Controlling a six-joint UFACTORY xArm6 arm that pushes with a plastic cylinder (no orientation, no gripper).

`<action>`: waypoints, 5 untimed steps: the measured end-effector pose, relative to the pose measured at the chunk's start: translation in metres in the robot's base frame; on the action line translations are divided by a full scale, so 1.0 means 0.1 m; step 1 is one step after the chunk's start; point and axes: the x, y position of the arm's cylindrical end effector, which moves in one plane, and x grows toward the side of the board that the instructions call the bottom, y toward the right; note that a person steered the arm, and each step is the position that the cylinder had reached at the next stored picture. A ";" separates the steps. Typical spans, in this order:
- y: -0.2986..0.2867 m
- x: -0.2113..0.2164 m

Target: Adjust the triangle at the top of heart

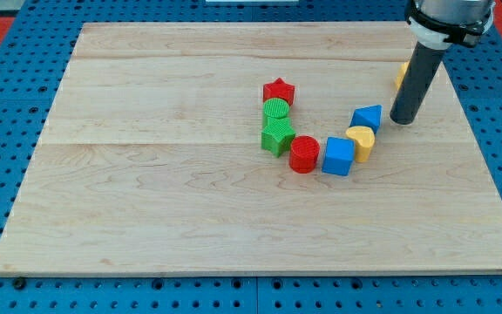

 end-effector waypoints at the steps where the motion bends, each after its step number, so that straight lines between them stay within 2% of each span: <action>1: -0.24 0.00; 3: -0.47 0.00; 5: 0.18 -0.06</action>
